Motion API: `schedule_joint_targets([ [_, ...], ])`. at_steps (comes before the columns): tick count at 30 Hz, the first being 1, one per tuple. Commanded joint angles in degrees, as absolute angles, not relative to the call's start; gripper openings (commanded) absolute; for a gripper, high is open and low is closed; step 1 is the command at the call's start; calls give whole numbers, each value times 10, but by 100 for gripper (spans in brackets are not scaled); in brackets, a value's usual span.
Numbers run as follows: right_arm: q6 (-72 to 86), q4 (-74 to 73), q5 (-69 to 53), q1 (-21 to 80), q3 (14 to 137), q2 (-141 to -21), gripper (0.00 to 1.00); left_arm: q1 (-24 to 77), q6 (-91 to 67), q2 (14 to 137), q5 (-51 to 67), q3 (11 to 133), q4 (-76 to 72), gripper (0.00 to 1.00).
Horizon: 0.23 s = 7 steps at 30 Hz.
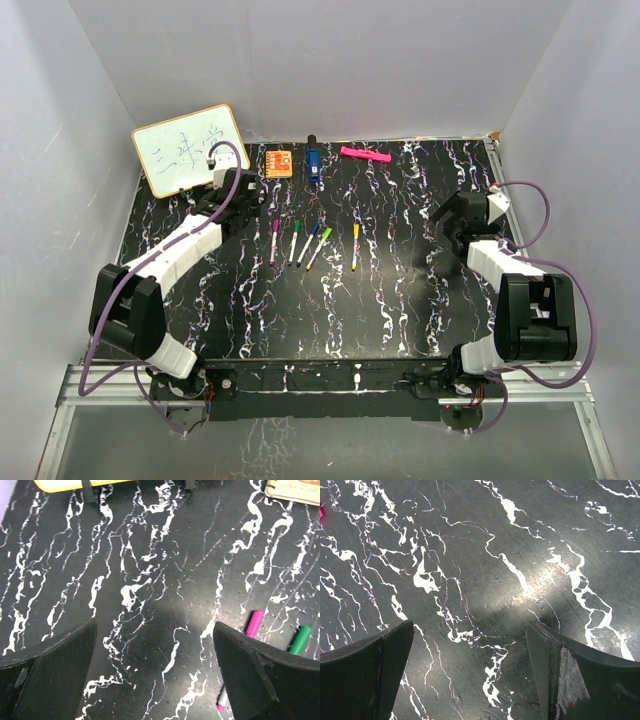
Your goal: Insert the pens into the pen caps
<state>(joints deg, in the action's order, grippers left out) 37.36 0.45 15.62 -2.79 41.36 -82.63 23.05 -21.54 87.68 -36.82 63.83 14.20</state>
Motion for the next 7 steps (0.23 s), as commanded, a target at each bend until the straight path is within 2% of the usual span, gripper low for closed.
schedule_joint_targets([
  [1, 364, 33, 176, -31, 408, -796, 95, 226, -222, 843, -426, 638, 159, 98],
  [7, 364, 35, 169, -31, 406, -797, 97, 224, -218, 818, -411, 618, 135, 98],
])
